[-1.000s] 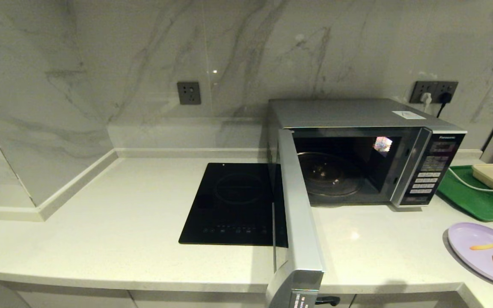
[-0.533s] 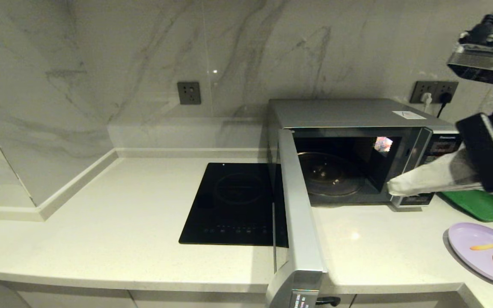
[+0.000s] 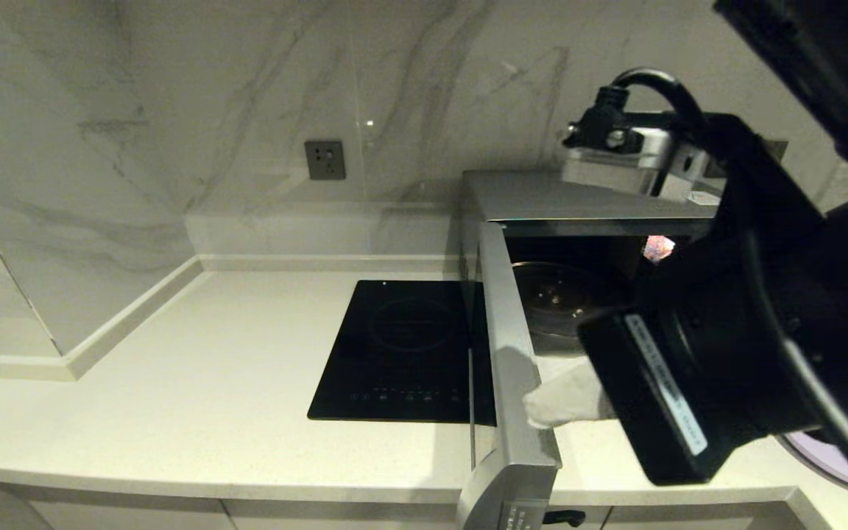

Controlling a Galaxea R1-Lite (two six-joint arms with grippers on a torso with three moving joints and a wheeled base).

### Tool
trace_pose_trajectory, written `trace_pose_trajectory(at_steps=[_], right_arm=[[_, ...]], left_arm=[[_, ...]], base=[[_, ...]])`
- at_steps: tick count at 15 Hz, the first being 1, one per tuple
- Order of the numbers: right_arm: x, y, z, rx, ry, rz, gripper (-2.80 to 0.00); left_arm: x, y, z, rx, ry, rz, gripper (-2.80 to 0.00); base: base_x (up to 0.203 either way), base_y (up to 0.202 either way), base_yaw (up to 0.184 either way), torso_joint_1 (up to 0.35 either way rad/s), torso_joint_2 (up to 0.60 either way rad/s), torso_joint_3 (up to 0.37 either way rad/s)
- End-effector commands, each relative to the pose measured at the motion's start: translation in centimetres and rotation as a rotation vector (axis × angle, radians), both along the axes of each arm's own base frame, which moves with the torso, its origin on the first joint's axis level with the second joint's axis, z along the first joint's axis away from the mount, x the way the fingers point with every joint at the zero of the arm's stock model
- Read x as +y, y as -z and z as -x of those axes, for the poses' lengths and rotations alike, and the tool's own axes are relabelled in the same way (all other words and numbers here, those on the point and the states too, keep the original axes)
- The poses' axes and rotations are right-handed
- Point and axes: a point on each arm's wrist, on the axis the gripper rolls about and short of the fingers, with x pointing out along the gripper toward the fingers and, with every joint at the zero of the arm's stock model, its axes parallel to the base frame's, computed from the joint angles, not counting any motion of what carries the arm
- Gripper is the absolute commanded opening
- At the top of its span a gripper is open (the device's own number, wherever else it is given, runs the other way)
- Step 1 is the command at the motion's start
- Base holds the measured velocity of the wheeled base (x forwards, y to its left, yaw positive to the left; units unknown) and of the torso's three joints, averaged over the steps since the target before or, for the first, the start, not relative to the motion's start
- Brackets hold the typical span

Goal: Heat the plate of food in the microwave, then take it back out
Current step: Close the microwave oven

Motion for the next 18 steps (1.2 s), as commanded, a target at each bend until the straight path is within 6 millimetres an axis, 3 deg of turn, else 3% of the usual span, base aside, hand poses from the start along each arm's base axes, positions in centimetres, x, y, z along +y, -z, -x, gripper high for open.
trace_pose_trajectory(at_steps=[1,4,10,18], right_arm=[[2.6,1.6,0.4,0.012,-0.046,0.059,-2.80],[5.0,2.8,1.3,-0.036,-0.065,0.103,-2.80],[6.1,3.9,0.7,-0.044,-0.037,0.136,-2.80],[4.1,3.8,-1.8,-0.048,0.250,0.117,-2.80]], left_arm=[[0.0,0.0,0.0,-0.002,-0.001,0.001,-2.80],[0.0,0.0,0.0,-0.002,0.000,0.001,-2.80],[0.0,0.0,0.0,-0.001,-0.001,0.001,-2.80],[0.0,0.0,0.0,-0.002,0.000,0.001,-2.80]], base=[[0.000,0.000,0.000,0.000,0.00,0.000],[0.000,0.000,0.000,0.000,0.00,0.000],[0.000,0.000,0.000,0.000,0.00,0.000],[0.000,0.000,0.000,0.000,0.00,0.000]])
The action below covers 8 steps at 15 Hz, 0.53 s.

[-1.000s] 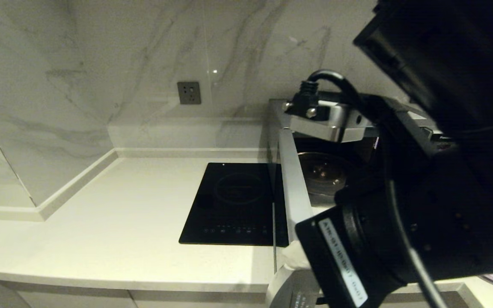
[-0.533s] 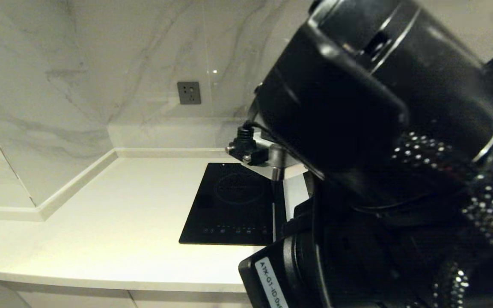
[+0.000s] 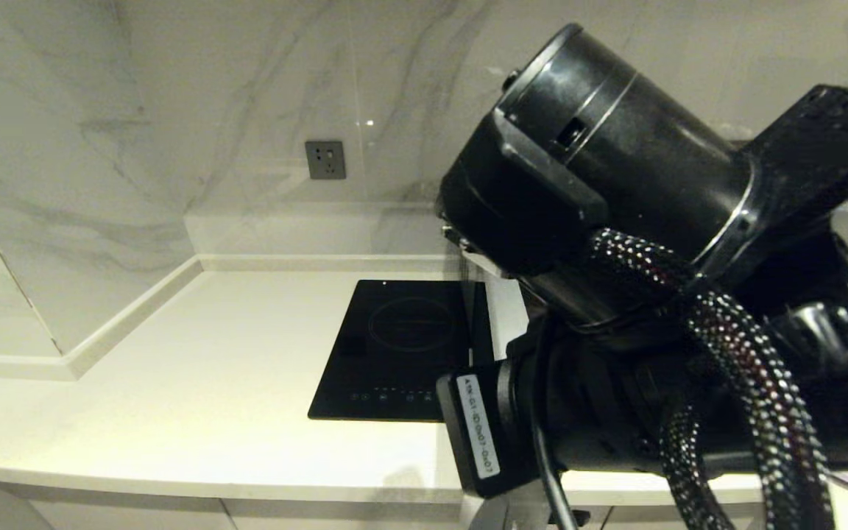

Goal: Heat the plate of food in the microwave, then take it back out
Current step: Close the microwave oven

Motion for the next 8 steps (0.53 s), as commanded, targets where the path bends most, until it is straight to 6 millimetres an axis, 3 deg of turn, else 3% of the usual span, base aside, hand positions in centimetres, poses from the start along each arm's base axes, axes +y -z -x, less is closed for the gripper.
trace_pose_trajectory(at_steps=[1,6,8], right_arm=[[-1.4,-0.3,-0.6,0.000,0.060,-0.001,-2.80],[-4.1,0.2,-1.9,-0.021,0.220,0.048,-2.80],[-6.3,-0.6,-1.7,-0.046,0.302,0.070,-2.80]], left_arm=[[0.0,0.0,0.0,0.000,-0.001,0.001,-2.80],[0.0,0.0,0.0,0.000,-0.001,0.001,-2.80],[0.0,0.0,0.0,-0.002,0.001,0.001,-2.80]], base=[[0.000,0.000,0.000,0.000,0.00,0.000],[0.000,0.000,0.000,0.000,0.00,0.000],[0.000,0.000,0.000,0.000,0.00,0.000]])
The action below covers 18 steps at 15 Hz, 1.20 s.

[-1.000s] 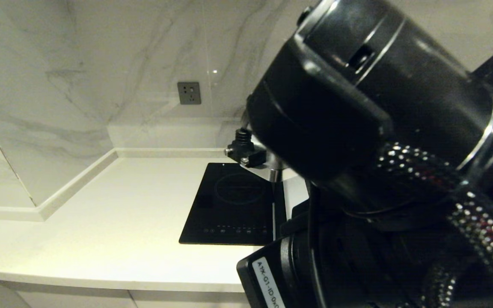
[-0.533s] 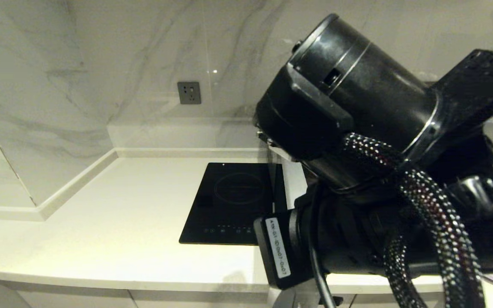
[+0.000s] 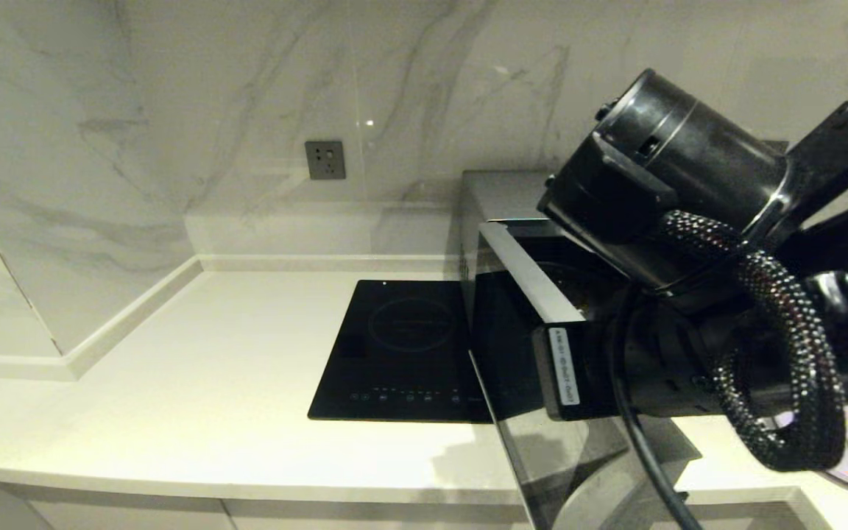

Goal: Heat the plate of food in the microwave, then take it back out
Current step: Close the microwave oven

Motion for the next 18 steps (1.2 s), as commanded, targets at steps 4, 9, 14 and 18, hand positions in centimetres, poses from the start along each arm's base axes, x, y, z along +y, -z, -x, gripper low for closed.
trace_pose_trajectory(at_steps=[4,9,14,18], right_arm=[[-8.0,-1.5,-0.9,-0.035,0.307,-0.003,-2.80],[-14.1,-1.3,-2.0,-0.062,0.642,-0.052,-2.80],[-16.5,0.6,-3.6,-0.081,0.766,-0.058,-2.80],[-20.0,1.5,-9.1,-0.136,0.873,-0.167,-2.80]], left_arm=[[0.0,0.0,0.0,0.000,-0.001,0.001,-2.80],[0.0,0.0,0.0,0.000,-0.001,0.001,-2.80],[0.0,0.0,0.0,-0.001,-0.001,0.001,-2.80],[0.0,0.0,0.0,0.000,-0.001,0.001,-2.80]], base=[[0.000,0.000,0.000,0.000,0.00,0.000],[0.000,0.000,0.000,0.000,0.00,0.000],[0.000,0.000,0.000,0.000,0.00,0.000],[0.000,0.000,0.000,0.000,0.00,0.000]])
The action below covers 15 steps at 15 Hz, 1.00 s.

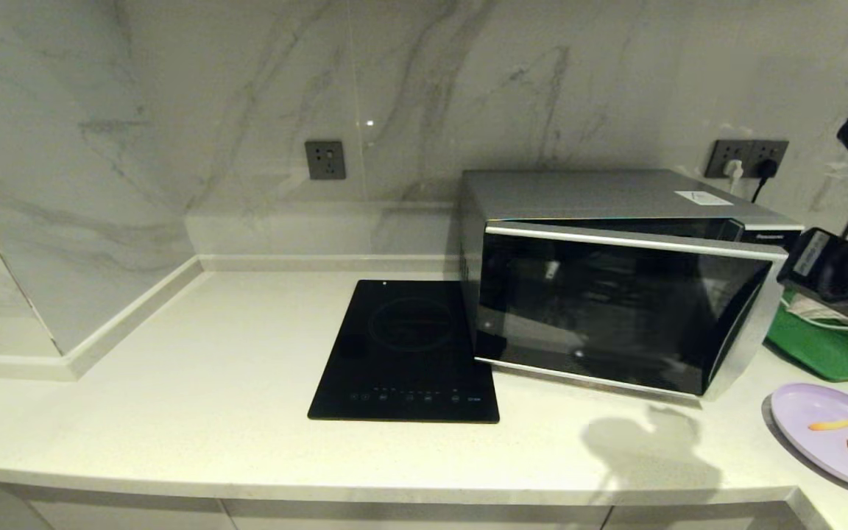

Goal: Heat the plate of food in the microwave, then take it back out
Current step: Close the microwave oven

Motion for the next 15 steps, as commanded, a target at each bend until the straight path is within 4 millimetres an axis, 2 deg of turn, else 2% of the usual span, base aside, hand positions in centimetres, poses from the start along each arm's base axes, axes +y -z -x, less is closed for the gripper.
trace_pose_trajectory(at_steps=[1,4,8,10,15], right_arm=[[-2.3,1.6,-4.0,-0.005,0.056,-0.053,-2.80],[-4.9,2.6,-8.2,-0.077,0.058,-0.137,-2.80],[-7.0,2.7,-11.4,-0.171,0.056,-0.182,-2.80],[-7.8,2.7,-12.1,-0.185,0.076,-0.180,-2.80],[-8.8,3.0,-12.0,-0.177,0.103,-0.179,-2.80]], left_arm=[[0.0,0.0,0.0,-0.001,0.000,0.001,-2.80],[0.0,0.0,0.0,-0.001,-0.001,0.001,-2.80],[0.0,0.0,0.0,-0.001,-0.001,0.001,-2.80],[0.0,0.0,0.0,-0.002,-0.001,0.001,-2.80],[0.0,0.0,0.0,-0.002,-0.001,0.001,-2.80]], base=[[0.000,0.000,0.000,0.000,0.00,0.000],[0.000,0.000,0.000,0.000,0.00,0.000],[0.000,0.000,0.000,0.000,0.00,0.000],[0.000,0.000,0.000,0.000,0.00,0.000],[0.000,0.000,0.000,0.000,0.00,0.000]])
